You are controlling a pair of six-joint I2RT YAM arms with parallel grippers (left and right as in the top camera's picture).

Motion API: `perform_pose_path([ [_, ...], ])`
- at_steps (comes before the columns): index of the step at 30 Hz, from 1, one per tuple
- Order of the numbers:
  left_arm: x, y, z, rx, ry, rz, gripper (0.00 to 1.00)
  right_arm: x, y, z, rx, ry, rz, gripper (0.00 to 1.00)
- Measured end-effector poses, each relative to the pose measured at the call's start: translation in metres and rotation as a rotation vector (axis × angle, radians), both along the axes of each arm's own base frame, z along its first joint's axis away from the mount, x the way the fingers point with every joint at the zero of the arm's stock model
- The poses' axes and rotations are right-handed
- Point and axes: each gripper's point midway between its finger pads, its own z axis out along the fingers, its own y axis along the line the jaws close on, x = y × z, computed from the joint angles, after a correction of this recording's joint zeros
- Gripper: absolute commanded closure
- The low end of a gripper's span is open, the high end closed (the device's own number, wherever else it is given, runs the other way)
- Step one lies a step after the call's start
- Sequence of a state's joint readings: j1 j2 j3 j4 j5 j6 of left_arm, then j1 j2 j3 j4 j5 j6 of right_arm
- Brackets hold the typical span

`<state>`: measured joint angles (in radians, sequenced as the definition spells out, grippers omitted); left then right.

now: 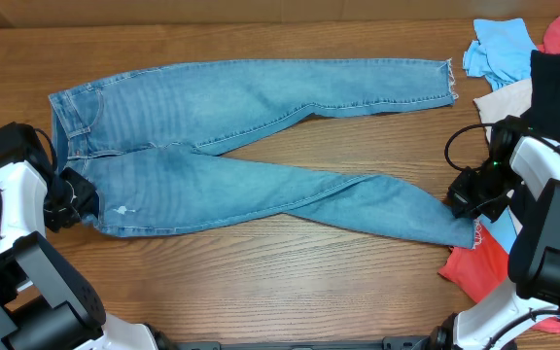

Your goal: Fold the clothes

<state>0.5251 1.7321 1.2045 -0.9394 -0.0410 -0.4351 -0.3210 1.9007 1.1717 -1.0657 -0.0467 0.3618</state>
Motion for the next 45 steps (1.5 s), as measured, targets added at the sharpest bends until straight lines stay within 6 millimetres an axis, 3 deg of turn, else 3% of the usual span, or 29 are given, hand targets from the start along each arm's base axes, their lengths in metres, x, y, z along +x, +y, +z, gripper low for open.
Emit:
perform_pose_path([
  [6, 0.0, -0.001, 0.0, -0.003, -0.002, 0.0, 0.76, -0.001, 0.001, 0.002, 0.006, 0.008, -0.001, 0.96],
  [9, 0.001, -0.001, 0.0, -0.006, -0.007, -0.001, 0.76, 0.009, 0.002, 0.02, 0.026, -0.006, -0.004, 0.96],
  [12, 0.002, -0.002, 0.0, -0.01, -0.011, -0.001, 0.77, 0.054, -0.004, 0.059, 0.034, -0.143, -0.001, 0.96],
  [15, 0.003, -0.003, 0.0, -0.018, -0.015, -0.003, 0.76, 0.111, -0.012, 0.131, 0.026, -0.359, 0.028, 0.96],
  [19, 0.004, -0.004, 0.0, -0.024, -0.019, -0.005, 0.76, 0.125, -0.013, 0.193, 0.007, -0.464, 0.073, 0.96],
  [22, 0.004, -0.004, 0.0, -0.023, -0.02, -0.005, 0.76, 0.112, -0.015, 0.211, -0.025, -0.447, 0.091, 0.96],
  [26, 0.005, -0.005, 0.0, -0.024, -0.024, -0.011, 0.76, 0.094, -0.024, 0.203, -0.084, -0.361, 0.096, 0.92],
  [35, 0.006, -0.004, 0.0, -0.022, -0.025, -0.025, 0.75, 0.053, -0.045, 0.15, -0.177, -0.134, 0.097, 0.92],
  [39, 0.005, -0.004, 0.0, -0.021, -0.025, -0.025, 0.75, 0.047, -0.046, 0.139, -0.18, -0.101, 0.1, 0.92],
  [45, 0.003, -0.004, 0.0, -0.018, -0.014, -0.034, 0.76, 0.046, -0.048, 0.137, -0.188, -0.096, 0.1, 0.87],
])
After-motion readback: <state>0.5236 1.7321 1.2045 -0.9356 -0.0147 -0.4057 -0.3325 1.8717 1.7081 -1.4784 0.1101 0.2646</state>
